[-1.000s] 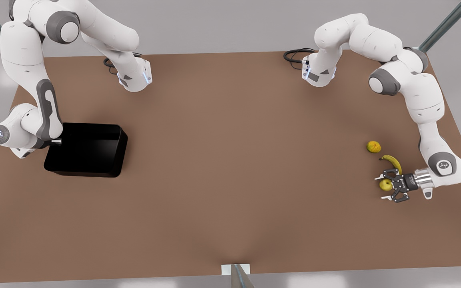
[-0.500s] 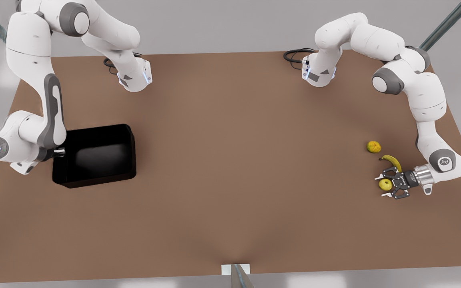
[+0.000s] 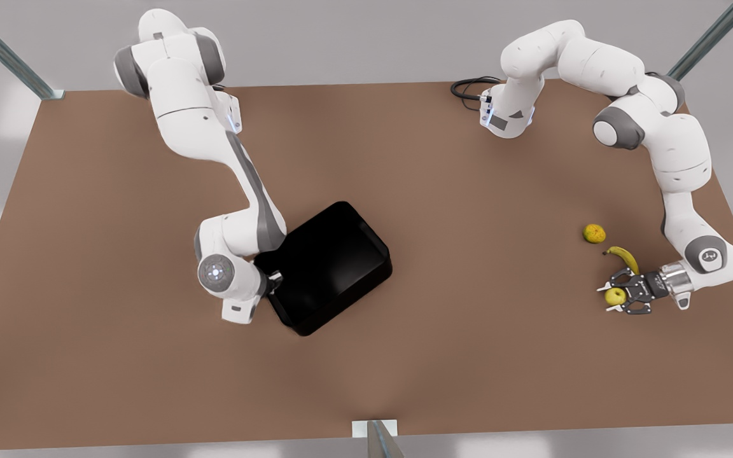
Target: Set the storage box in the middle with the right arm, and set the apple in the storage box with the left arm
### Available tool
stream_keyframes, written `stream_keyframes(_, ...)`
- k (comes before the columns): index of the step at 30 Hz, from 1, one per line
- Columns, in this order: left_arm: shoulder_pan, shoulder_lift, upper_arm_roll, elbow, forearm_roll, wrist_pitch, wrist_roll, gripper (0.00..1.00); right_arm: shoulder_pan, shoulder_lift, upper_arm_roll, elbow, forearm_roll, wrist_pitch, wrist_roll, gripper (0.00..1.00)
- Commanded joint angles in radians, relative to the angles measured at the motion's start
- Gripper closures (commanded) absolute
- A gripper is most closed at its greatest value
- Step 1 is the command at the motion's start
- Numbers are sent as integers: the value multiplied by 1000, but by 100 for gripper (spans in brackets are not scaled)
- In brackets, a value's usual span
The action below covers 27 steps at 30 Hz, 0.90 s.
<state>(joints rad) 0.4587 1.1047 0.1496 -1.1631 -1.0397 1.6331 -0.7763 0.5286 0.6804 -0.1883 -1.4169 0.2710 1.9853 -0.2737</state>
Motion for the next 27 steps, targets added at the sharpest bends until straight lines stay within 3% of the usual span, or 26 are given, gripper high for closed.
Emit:
stream_keyframes(1, 0, -6, -1, 0, -7, -1, -8, 54, -1, 10, 15, 7, -1, 6, 19, 79)
stream_keyframes(5, -34, -140, -33, -9, 43, 7, -126, 54, 34, 123, 61, 131, 73, 18, 93, 79)
stream_keyframes(9, -196, -266, -28, -70, 43, 65, -251, 53, 36, 182, 96, 139, 85, 129, 90, 76)
stream_keyframes(10, -244, -301, -24, -104, 43, 97, -274, 53, 36, 189, 104, 138, 85, 142, 119, 5)
stream_keyframes(11, -287, -316, -18, -106, 44, 113, -328, 53, 36, 191, 112, 133, 83, 173, 116, 0)
stream_keyframes(14, -446, -459, -10, -263, 87, 234, -443, 53, 36, 191, 115, 139, 83, 173, 113, 0)
stream_keyframes(20, -695, -568, -15, -319, 155, 427, -883, 53, 27, 162, 107, 193, 94, 107, 119, 0)
stream_keyframes(23, -824, -572, -15, -308, 248, 496, -1112, 52, -113, 58, -6, 361, 197, -385, 111, 0)
stream_keyframes(25, -926, -569, -13, -284, 328, 498, -1280, 52, -228, -139, -60, 348, -63, -690, 114, 0)
stream_keyframes(27, -997, -560, -15, -283, 369, 542, -1360, 51, -278, -338, -62, 185, -229, -732, 128, 0)
